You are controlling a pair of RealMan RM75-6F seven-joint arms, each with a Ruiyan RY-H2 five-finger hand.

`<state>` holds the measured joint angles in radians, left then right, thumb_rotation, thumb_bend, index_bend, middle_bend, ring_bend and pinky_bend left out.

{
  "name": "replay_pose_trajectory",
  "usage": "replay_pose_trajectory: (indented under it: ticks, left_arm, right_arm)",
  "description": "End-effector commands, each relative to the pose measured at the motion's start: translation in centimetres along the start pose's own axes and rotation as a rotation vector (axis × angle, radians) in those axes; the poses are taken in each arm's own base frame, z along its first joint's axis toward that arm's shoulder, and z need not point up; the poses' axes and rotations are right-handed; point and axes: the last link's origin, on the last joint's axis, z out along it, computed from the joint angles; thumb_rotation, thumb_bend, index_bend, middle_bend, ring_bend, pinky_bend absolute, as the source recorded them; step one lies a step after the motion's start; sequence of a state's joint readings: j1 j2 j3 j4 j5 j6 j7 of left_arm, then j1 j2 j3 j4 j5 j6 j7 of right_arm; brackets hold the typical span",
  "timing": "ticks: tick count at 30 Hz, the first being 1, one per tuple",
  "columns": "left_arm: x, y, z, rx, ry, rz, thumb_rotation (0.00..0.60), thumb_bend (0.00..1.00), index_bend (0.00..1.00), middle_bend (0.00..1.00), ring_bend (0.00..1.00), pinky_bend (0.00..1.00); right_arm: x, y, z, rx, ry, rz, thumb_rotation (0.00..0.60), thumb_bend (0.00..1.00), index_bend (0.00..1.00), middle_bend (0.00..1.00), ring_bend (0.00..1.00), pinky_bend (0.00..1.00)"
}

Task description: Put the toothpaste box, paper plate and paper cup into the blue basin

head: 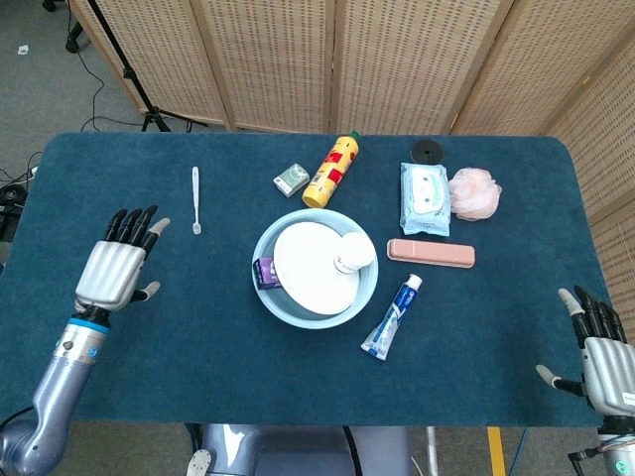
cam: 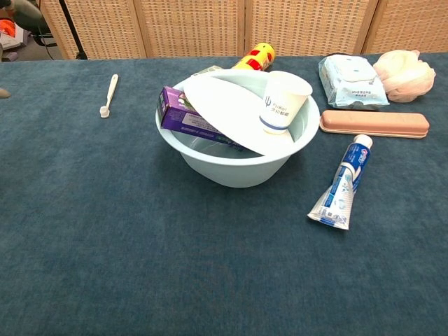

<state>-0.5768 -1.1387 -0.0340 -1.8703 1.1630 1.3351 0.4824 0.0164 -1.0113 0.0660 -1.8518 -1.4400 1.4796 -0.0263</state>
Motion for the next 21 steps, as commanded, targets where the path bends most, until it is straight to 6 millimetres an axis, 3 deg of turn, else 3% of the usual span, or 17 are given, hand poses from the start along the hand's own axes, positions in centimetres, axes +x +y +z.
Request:
replay_pose_trajectory:
  ticks: [1,9,14,21]
  left_arm:
    - [-0.3,-1.7,-2.7,0.008,-0.005,0.051,0.6,0.16,0.0,0.0,0.0,0.0]
    - [-3.0,-3.6,-9.5,0.074,-0.031,0.058,0.6,0.16,0.0,0.0,0.0,0.0]
    - [-3.8,-4.5,-11.9,0.106,-0.016,0.008,0.6,0.16,0.0,0.0,0.0,0.0]
    - [-4.2,-5.5,-13.6,0.184,0.02,0.003,0.6,0.17,0.0,0.0,0.0,0.0]
  right_arm:
    - [-0.1,-0.1,0.0,0.002,-0.003,-0.007,0.6,0.13,0.0,0.0,0.0,0.0]
    - [0.0,-0.1,-0.1,-0.009,0.007,-0.02,0.6,0.13,0.0,0.0,0.0,0.0]
    - [-0.1,-0.2,-0.1,-0.003,0.001,-0.026,0.6,0.13,0.0,0.0,0.0,0.0]
    - [-0.5,-0.2,0.0,-0.009,-0.011,-0.037,0.6,0.13,0.0,0.0,0.0,0.0]
